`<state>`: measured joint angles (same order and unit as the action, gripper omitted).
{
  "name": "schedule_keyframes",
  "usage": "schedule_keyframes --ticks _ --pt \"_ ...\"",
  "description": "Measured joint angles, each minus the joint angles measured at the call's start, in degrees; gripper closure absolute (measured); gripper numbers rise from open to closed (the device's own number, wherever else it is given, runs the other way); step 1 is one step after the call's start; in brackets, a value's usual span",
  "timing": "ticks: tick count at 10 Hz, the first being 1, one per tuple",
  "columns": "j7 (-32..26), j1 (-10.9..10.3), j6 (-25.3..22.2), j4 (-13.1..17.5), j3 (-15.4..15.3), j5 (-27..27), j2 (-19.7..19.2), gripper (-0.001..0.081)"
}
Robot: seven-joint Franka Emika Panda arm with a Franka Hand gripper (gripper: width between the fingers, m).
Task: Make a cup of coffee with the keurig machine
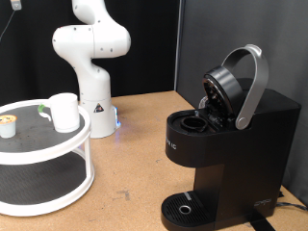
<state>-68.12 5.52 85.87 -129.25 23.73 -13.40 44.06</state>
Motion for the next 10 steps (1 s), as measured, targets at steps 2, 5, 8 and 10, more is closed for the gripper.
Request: schedule_keyframes --ticks 2,5,8,10 --pt "-1.2 0.0 0.5 -0.4 0.3 0.1 0.1 0.0003" --pt "-5.5 0.0 3.0 -3.0 3.9 0.4 0.2 0.0003" --pt "-6.3 0.0 9.3 -7.4 8.1 -0.2 -1.5 0.0003" --pt "-6.2 0.0 14.5 -10.1 9.6 -2.5 -4.0 0.0003"
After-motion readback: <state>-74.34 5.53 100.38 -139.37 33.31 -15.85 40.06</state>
